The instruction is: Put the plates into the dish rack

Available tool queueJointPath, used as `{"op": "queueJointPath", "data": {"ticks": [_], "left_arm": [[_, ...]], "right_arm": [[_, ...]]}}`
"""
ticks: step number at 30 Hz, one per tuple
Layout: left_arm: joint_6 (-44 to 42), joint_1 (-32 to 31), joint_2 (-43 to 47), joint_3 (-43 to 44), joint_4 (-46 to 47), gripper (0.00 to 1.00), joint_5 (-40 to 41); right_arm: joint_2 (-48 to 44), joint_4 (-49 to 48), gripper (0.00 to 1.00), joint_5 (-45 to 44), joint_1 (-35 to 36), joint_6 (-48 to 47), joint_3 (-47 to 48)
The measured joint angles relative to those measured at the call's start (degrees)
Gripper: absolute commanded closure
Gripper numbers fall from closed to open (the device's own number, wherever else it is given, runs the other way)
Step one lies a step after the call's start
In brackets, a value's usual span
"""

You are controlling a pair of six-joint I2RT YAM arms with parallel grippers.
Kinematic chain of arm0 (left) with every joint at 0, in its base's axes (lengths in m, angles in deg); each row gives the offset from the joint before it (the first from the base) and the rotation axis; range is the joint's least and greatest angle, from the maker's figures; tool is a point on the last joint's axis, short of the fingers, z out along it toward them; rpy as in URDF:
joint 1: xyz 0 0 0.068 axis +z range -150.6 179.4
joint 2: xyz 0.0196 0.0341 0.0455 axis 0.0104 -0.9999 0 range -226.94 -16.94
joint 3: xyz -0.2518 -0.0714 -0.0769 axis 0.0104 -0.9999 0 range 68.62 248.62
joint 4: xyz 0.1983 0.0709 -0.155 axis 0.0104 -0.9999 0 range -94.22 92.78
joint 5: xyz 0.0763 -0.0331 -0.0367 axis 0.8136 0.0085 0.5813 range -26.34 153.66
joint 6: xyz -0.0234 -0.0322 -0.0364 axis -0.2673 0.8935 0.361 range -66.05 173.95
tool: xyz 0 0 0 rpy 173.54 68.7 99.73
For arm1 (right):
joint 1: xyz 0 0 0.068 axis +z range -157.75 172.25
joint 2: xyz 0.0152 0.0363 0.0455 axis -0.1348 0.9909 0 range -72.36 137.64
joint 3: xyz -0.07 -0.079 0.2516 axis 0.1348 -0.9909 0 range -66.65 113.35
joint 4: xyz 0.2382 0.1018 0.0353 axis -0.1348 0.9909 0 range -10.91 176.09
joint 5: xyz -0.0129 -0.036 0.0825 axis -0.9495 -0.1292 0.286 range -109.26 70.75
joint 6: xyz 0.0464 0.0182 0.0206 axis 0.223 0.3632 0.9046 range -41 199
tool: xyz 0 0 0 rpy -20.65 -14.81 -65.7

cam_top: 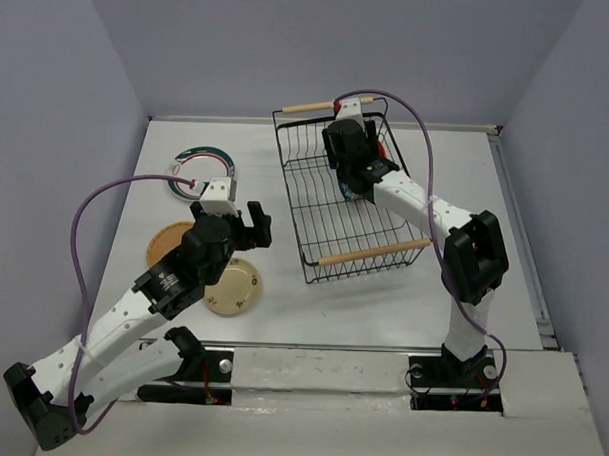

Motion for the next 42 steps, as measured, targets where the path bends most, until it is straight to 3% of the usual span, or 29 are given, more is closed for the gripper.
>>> {"op": "queueJointPath", "data": {"ticks": [7,15,22,25,29,36,42], "left_arm": [[2.69,7.74,-2.93,0.0,0.07,0.01,-1.2],[7.32,31.23,-4.46,0.26,3.72,0.02,-9.31],[9.16,46.07,-20.85,2.82,9.66,0.12,-17.94],[10.29,51.71,-27.28,2.97,12.11,0.17,-20.65],[11.41,56.57,-34.03,4.85,14.36,0.18,-23.67],[12.72,62.34,-49.72,13.81,17.77,0.19,-30.56],[13.31,64.26,-60.92,18.05,20.22,0.24,-34.29]], "right_arm": [[-9.81,1.4,0.15,9.33,0.0,1.66,-3.74],[-36.13,-3.37,0.17,26.4,0.0,9.2,-17.68],[-50.38,-9.25,0.14,38.62,-0.02,19.54,-37.42],[-53.64,-7.41,0.13,41.0,-0.02,21.4,-40.81],[-60.26,-4.74,0.07,41.31,-0.02,22.77,-42.29],[-74.03,-5.31,0.08,42.71,-0.02,23.32,-45.77],[-75.47,-5.29,0.1,44.48,-0.02,23.65,-47.3]]}}
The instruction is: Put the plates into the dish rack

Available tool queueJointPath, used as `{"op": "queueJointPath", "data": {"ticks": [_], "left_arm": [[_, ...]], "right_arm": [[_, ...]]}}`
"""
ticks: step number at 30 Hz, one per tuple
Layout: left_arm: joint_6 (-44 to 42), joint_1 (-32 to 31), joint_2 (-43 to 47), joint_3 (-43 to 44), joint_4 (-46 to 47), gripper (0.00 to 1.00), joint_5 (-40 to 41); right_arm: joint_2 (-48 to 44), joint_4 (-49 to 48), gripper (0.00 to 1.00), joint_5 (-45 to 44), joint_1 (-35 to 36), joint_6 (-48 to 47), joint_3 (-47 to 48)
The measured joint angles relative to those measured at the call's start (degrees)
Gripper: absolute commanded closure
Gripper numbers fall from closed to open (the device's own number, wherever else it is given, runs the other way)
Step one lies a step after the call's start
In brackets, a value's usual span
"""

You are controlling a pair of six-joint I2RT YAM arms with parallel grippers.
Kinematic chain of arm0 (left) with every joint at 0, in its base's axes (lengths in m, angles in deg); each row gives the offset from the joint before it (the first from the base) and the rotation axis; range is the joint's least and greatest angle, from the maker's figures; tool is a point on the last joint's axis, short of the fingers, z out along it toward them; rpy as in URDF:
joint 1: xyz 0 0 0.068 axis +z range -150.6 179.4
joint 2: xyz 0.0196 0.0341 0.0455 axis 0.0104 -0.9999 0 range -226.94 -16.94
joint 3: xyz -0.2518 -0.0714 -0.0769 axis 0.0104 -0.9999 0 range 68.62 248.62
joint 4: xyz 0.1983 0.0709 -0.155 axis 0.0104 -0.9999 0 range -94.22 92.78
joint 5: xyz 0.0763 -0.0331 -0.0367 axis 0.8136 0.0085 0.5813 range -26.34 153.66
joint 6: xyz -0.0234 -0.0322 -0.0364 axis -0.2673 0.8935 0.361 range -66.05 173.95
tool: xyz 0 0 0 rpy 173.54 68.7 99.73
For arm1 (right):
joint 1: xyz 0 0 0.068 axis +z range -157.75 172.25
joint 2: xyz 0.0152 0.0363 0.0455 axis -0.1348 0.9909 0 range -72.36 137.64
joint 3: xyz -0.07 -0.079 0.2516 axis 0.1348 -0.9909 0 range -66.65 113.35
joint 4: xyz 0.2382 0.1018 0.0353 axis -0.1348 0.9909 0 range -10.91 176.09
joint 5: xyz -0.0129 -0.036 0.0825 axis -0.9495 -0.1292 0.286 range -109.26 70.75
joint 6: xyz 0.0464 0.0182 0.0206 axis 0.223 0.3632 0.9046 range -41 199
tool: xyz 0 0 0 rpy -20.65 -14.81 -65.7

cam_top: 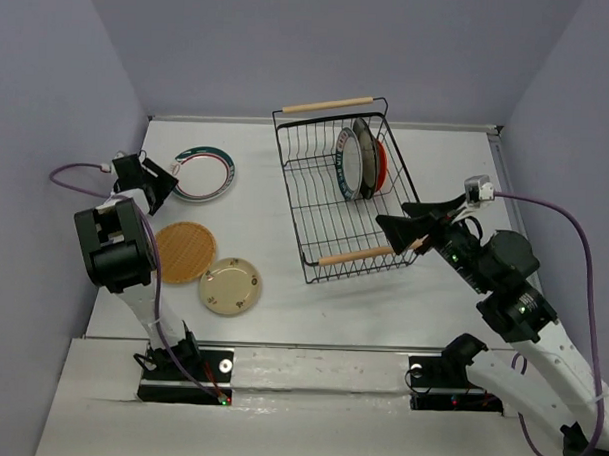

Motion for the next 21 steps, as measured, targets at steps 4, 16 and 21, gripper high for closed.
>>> {"op": "queueJointPath", "data": {"ticks": [4,16,21], "left_arm": [[1.22,-0.02,-6.14,2.1,2.14,0.27,-2.56],[5.73,-0.11,-14.01,6.1,10.99,0.94,-8.66],[7.02,-0.61,-12.63,5.7,15.06,0.94,-10.6]], "right_arm": [[1.03,0.33,0.1,1.07,0.0,0.35,-1.07],[2.71,0.7,0.11,1.64,0.0,1.42,-1.46],[4.24,1.07,0.09,1.92,0.0,2.49,-1.22]]}}
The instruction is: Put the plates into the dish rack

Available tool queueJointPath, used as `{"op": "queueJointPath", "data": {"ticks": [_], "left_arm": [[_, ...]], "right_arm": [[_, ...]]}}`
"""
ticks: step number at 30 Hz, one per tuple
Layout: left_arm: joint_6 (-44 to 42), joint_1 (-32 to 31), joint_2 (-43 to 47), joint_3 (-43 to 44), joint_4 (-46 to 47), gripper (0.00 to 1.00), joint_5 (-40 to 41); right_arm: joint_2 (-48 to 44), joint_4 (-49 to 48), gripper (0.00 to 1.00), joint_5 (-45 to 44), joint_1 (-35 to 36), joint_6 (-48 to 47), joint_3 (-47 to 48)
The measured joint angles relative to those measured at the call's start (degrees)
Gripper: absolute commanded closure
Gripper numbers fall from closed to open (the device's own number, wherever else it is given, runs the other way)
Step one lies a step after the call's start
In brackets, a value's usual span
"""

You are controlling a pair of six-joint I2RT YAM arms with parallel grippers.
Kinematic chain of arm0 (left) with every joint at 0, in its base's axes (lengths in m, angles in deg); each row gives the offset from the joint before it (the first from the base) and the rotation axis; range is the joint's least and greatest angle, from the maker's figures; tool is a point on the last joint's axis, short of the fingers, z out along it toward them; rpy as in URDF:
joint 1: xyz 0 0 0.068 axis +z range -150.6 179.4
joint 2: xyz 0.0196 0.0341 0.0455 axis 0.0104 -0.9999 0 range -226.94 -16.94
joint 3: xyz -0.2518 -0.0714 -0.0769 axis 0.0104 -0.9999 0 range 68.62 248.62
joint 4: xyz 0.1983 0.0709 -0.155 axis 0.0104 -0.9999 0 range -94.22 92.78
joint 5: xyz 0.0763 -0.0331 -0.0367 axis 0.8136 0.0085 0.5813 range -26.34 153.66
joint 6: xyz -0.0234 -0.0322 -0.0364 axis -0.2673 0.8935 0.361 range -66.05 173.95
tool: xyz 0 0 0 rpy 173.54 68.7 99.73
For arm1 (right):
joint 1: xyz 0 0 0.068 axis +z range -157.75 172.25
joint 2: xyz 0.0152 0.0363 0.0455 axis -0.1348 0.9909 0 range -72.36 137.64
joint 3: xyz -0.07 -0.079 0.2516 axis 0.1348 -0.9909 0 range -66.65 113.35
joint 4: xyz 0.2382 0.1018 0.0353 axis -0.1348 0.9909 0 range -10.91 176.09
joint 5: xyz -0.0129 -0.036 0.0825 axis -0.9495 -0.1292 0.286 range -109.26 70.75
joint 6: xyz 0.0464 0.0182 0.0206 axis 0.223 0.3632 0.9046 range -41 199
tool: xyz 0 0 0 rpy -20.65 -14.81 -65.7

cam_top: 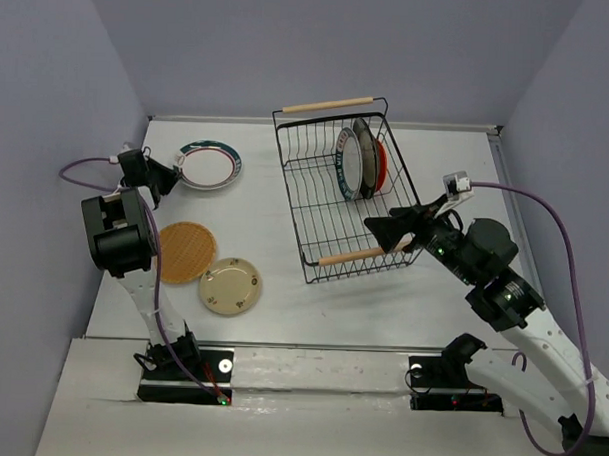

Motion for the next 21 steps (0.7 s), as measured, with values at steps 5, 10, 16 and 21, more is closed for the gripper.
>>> {"op": "queueJointPath", "data": {"ticks": [5,10,16,21], "left_arm": [[0.24,0.02,6.69,-4.37,-1.22,0.94,0.98],[2.43,-0.02,21.7,-7.06,-0.24,0.94,-0.44],[6.78,-1.75,45.44,-13.66,6.71,0.94,-1.14],[7.72,-5.9,58.95,-17.81,7.78,0.94,-1.11]], "right_arm": [[3.61,1.7,0.12,1.73,0.0,0.61,1.09],[4.13,2.23,0.12,3.02,0.0,0.63,1.25],[4.13,2.27,0.04,4.24,0.0,1.25,1.68],[4.39,2.78,0.04,5.86,0.0,1.81,3.23]]}}
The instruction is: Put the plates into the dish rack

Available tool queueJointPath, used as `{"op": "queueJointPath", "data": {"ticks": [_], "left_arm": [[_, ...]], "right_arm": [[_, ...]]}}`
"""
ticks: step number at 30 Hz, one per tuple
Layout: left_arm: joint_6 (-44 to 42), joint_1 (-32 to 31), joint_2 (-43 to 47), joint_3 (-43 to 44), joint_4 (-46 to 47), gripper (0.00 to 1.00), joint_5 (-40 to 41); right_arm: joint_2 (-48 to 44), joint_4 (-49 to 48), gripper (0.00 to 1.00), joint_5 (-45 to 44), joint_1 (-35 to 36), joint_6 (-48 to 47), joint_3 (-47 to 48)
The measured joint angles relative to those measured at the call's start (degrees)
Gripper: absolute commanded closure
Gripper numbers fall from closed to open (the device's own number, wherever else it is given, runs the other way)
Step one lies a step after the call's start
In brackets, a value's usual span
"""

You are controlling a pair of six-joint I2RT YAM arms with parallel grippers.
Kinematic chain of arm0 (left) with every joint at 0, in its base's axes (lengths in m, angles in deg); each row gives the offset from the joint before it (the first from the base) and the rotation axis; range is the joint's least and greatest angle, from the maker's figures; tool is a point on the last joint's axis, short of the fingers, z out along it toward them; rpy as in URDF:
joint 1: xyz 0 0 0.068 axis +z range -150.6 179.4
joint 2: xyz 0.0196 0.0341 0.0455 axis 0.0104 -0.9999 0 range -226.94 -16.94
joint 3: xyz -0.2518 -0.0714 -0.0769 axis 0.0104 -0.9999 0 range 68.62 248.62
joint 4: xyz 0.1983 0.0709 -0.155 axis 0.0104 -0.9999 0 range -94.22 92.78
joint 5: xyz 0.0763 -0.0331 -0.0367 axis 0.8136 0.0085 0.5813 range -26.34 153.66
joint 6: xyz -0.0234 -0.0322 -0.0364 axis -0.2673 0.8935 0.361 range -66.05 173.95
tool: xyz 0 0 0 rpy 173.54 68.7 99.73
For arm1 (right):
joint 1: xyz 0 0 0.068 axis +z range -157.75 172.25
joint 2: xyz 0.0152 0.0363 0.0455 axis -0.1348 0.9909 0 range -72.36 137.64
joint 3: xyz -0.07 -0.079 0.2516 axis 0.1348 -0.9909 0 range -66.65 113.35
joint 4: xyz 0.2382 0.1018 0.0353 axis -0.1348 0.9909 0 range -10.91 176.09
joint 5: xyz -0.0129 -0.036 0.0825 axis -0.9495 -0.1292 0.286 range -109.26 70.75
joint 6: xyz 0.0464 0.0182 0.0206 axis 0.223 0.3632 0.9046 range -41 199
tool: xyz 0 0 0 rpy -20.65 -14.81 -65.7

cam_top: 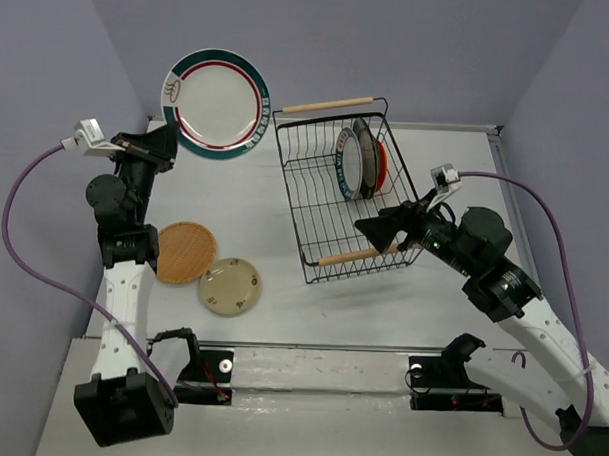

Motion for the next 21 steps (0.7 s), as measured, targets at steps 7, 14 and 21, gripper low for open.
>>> {"op": "queueJointPath", "data": {"ticks": [7,14,21], "left_arm": [[-0.42,-11.8,9.42,-5.31,-1.14,0.94,-1.84],[-0.42,-17.97,11.3,-9.35,-4.02,0.94,-6.27],[-0.57,-19.89,13.29,-9.7,-3.93,0.94,-12.48]], "right_arm": [[5.66,-0.72,0.02,6.78,0.0,-1.01,9.46],[13.7,-2.71,0.02,9.51,0.0,-2.58,15.47],[17.46,-3.45,0.03,12.98,0.0,-2.47,15.5]]}}
